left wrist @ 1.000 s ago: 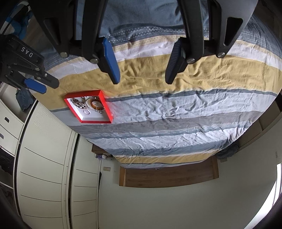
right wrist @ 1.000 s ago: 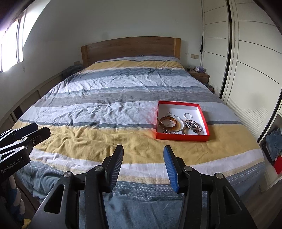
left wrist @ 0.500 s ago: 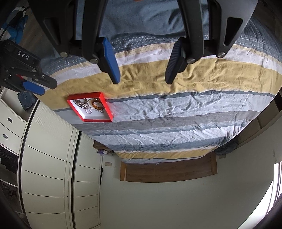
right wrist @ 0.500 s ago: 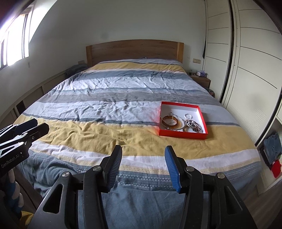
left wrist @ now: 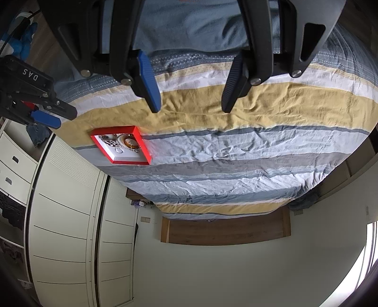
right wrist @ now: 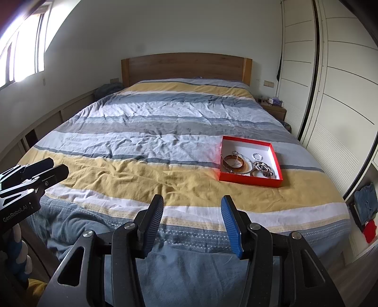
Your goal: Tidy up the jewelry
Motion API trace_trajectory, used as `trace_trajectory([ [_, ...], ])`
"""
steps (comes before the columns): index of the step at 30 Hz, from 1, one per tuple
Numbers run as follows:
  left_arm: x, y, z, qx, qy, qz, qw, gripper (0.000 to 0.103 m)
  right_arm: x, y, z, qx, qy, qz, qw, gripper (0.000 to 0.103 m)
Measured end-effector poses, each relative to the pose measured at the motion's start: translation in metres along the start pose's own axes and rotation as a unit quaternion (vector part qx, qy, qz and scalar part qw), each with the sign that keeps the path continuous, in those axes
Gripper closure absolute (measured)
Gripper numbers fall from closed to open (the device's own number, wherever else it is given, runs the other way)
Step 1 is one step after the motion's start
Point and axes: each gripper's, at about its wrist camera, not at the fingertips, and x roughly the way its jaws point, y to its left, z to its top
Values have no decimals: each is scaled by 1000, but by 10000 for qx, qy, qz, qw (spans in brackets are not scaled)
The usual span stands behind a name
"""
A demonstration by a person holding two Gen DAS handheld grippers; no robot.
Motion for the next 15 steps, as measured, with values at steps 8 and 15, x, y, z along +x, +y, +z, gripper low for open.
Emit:
trace_trajectory([
  [8, 1, 0, -1, -14, 38, -39, 10000, 52, 0, -2, -2, 31, -3, -51, 10000, 50],
  [15, 3, 0, -2, -7, 52, -26, 10000, 52, -2, -6, -2, 76, -53, -179, 9998, 41],
])
